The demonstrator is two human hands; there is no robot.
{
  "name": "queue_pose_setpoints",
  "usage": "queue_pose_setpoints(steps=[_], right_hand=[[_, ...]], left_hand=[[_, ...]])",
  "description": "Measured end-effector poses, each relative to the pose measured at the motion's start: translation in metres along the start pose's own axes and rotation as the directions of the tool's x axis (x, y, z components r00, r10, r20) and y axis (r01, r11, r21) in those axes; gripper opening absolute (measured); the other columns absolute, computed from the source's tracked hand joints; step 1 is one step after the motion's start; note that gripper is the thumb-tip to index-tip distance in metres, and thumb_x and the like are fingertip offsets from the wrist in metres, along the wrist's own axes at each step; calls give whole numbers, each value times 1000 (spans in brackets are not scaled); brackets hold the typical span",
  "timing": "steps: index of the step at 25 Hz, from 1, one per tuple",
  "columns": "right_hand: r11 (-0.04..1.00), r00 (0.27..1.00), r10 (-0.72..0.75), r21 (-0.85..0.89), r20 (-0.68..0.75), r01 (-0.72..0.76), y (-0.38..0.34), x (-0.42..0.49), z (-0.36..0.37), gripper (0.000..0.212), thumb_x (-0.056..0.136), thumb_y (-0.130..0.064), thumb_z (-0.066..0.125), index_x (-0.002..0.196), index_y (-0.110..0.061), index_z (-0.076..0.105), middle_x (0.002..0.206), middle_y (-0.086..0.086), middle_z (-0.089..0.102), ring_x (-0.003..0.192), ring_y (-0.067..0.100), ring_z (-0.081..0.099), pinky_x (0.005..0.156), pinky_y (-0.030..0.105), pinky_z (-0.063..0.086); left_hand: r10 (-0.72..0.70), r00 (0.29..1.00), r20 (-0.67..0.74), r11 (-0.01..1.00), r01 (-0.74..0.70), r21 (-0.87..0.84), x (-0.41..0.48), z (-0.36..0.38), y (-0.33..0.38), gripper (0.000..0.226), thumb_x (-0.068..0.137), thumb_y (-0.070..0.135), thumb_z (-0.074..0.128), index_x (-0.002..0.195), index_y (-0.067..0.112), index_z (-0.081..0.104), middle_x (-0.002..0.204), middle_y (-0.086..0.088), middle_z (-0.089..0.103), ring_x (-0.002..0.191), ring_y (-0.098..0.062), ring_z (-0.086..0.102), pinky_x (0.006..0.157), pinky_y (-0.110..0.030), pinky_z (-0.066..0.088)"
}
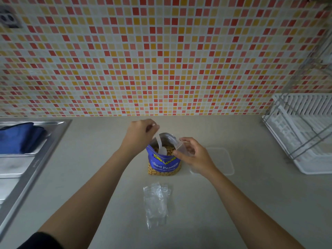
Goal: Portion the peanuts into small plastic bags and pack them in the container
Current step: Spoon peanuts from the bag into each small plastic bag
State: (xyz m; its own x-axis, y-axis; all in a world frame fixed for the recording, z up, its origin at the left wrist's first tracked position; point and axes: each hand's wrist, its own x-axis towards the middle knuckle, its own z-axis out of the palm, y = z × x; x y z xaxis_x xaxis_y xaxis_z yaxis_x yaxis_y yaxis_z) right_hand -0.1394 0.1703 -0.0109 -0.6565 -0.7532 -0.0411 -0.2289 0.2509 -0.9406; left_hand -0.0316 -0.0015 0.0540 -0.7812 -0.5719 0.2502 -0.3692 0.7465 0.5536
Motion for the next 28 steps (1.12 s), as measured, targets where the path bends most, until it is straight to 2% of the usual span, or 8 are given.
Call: queue_pose_setpoints(steps=[2, 5, 8, 11, 16, 23, 25, 28], right_hand=[[999, 1000, 15, 30, -10, -15, 3, 2, 0, 44, 64, -44, 79, 100, -40, 54, 100, -11, 65, 95, 1, 60, 77, 12, 43], [999, 1000, 27, 47, 5, -27, 9, 5, -2, 50, 56, -56, 76, 100, -41, 56, 102, -9, 67, 97, 5, 62, 81, 16, 43], [998, 999, 39, 43, 31, -40, 13, 6, -3, 60, 53, -64, 73, 105, -39, 55, 108, -9, 66, 103, 7, 61, 84, 20, 44], [998, 997, 58, 36, 51, -60, 13, 7, -4, 62, 54, -65, 71, 107, -39, 53, 111, -9, 65, 105, 8, 60, 81, 19, 45], [997, 997, 68, 24, 21, -69, 15, 6, -2, 55, 54, -67, 70, 102, -45, 53, 111, -10, 64, 104, 7, 60, 82, 20, 46], [1000, 997, 22, -15, -72, -23, 5, 6, -7, 53, 65, -48, 77, 110, -30, 55, 106, -14, 62, 98, 4, 58, 72, 10, 45], [997, 994, -14, -75, -106, 6, -1, 6, -9, 56, 64, -43, 80, 112, -25, 56, 102, -15, 59, 92, 2, 56, 68, 8, 44], [970, 992, -78, -238, -97, 53, -6, 11, -7, 59, 62, -43, 81, 113, -25, 57, 104, -13, 61, 89, 3, 55, 73, 19, 46]], left_hand=[[80, 991, -112, 995, -72, 71, -2, -5, -3, 21, 91, 20, 55, 91, 4, 69, 72, -9, 65, 60, -17, 50, 57, -20, 34], [54, 997, -52, 996, -50, 68, -18, 13, -8, 21, 91, 18, 53, 89, 3, 69, 72, -12, 68, 59, -18, 51, 56, -22, 34], [-253, 962, -104, 959, 235, -159, -24, 29, -17, 27, 92, 17, 49, 84, -1, 68, 68, -16, 67, 64, -30, 60, 61, -32, 49], [-551, 834, -29, 770, 495, -402, -15, 31, -31, 27, 93, 17, 47, 84, 0, 66, 69, -15, 66, 73, -29, 64, 80, -43, 56], [-571, 811, 126, 609, 522, -597, -25, 34, -36, 22, 92, 17, 52, 89, 2, 67, 71, -8, 63, 67, -17, 60, 73, -33, 57], [-742, 629, 232, 264, 592, -761, -16, 37, -47, 19, 91, 15, 55, 93, 0, 66, 75, -11, 62, 67, -17, 59, 67, -24, 53], [-776, 599, 198, 246, 576, -779, -13, 33, -52, 19, 91, 16, 55, 92, 0, 66, 75, -11, 62, 66, -17, 59, 69, -24, 53], [-781, 610, 135, 312, 568, -762, -8, 26, -56, 19, 92, 17, 54, 92, 3, 66, 76, -10, 61, 67, -17, 58, 72, -26, 54]])
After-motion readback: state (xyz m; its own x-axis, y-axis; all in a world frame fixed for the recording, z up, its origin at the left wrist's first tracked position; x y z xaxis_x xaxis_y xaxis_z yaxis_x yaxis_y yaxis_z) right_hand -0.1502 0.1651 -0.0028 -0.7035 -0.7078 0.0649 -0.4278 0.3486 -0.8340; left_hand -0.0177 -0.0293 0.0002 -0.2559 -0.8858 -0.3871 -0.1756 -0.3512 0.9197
